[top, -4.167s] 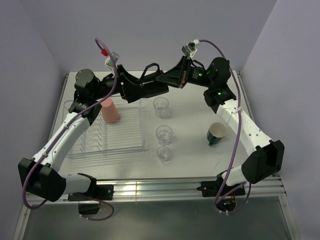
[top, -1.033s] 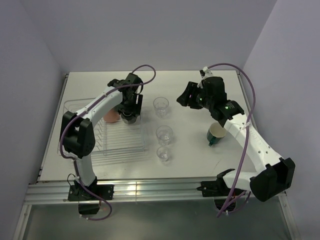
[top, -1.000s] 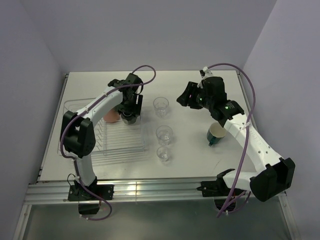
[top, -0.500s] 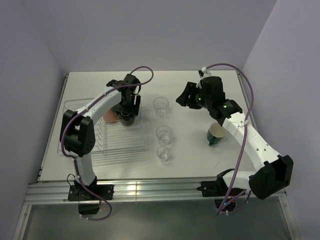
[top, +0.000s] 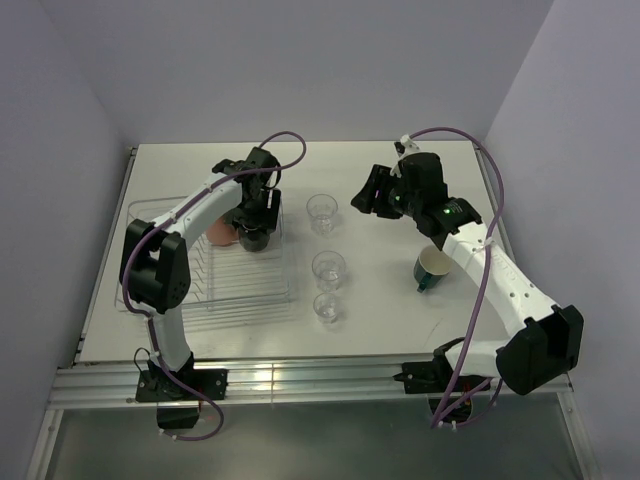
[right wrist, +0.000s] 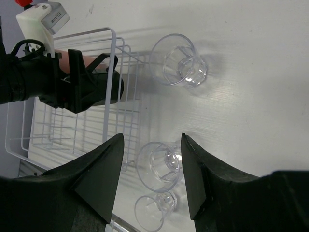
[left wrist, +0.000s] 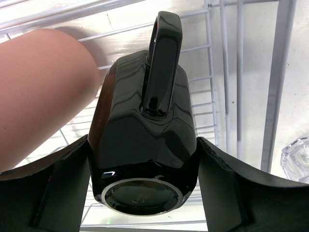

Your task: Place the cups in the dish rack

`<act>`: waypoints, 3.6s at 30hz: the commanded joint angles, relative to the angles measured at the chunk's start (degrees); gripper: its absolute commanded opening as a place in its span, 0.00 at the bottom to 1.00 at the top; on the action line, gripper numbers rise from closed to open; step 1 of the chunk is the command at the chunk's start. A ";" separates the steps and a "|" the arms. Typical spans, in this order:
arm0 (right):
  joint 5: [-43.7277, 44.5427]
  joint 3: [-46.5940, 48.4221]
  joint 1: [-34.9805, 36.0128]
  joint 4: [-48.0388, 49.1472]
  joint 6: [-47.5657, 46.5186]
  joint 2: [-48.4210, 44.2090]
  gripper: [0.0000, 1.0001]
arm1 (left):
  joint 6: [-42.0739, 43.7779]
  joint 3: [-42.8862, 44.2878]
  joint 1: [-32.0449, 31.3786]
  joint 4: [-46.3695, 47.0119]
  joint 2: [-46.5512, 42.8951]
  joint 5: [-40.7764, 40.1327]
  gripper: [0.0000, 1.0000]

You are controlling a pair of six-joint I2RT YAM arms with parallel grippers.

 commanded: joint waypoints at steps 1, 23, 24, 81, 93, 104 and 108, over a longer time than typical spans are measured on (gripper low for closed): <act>0.37 1.33 0.17 1.38 -0.87 0.46 0.58 | 0.74 0.74 0.27 2.50 0.96 -1.63 0.75; 0.46 0.02 0.43 2.08 -0.96 0.37 0.58 | 0.39 0.04 0.27 3.56 -0.27 -2.51 0.91; 0.46 0.01 0.43 1.99 -0.96 0.46 0.58 | 0.39 0.04 0.27 3.56 -0.36 -2.51 0.92; 22.78 41.41 18.36 -14.27 -13.44 50.20 0.48 | -7.52 -4.62 0.62 7.08 -42.11 -5.94 0.97; 26.82 42.03 18.19 -15.94 -13.44 52.15 0.00 | -8.48 -8.92 1.32 10.76 -43.16 -4.36 0.96; 23.69 39.13 12.66 -16.47 -10.45 30.48 0.00 | -9.54 -16.91 6.68 25.26 -45.71 20.81 0.99; 11.06 32.73 10.90 -11.38 -7.47 20.45 0.00 | -10.59 -19.64 8.79 32.38 -45.45 33.77 0.99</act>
